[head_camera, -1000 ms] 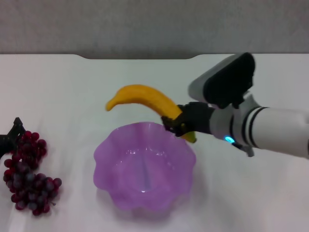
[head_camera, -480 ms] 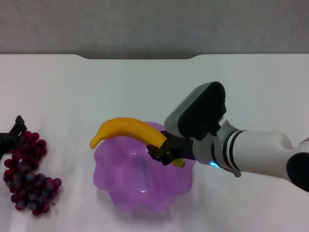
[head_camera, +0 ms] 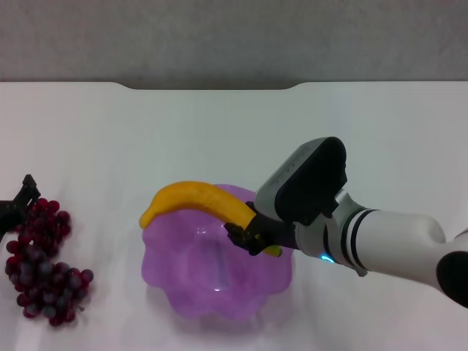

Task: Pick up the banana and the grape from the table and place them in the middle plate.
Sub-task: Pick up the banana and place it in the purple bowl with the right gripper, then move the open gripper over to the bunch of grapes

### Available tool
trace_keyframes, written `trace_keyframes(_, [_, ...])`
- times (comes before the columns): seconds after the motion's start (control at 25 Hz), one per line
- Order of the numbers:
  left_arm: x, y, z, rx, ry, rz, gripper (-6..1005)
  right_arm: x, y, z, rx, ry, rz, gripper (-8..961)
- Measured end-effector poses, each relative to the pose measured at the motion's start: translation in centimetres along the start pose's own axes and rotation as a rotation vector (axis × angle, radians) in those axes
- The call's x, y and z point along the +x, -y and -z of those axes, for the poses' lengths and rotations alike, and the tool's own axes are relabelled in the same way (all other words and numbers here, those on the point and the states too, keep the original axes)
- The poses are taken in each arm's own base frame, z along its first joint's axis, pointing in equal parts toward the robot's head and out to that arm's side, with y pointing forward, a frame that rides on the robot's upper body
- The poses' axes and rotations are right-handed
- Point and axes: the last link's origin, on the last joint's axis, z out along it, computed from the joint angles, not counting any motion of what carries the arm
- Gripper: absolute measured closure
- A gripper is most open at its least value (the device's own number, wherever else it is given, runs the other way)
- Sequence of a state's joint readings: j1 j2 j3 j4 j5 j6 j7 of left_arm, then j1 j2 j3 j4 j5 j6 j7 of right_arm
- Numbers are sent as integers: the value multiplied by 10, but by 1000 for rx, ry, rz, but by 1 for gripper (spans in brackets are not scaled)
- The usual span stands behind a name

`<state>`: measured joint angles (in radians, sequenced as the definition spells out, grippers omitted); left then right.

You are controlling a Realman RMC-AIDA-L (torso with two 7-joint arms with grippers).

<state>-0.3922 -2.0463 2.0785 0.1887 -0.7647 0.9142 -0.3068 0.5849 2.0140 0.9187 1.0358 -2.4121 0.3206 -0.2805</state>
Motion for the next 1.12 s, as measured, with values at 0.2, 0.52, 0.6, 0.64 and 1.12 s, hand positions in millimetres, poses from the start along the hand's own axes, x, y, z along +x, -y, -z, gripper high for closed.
trace_keyframes(0.2, [0,-2,-1,-4,-2,2,112,2,-5,-1,-7,6,23,357])
trace_keyframes(0.52, [0,-2,-1,-4,-1,2,112,1,-8,-3,-6,32,57,341])
trace_keyframes(0.6, [0,-2,0,-3,-1,2,112,1,-8,-3,-2,47,59,262])
trace_keyframes(0.64, [0,-1,0,-3,0,2,113,0,-8,-3,3,60,56,222])
trace_keyframes(1.12, [-2,3,3,8,6,0,113,4,30,18,170,218,31,44])
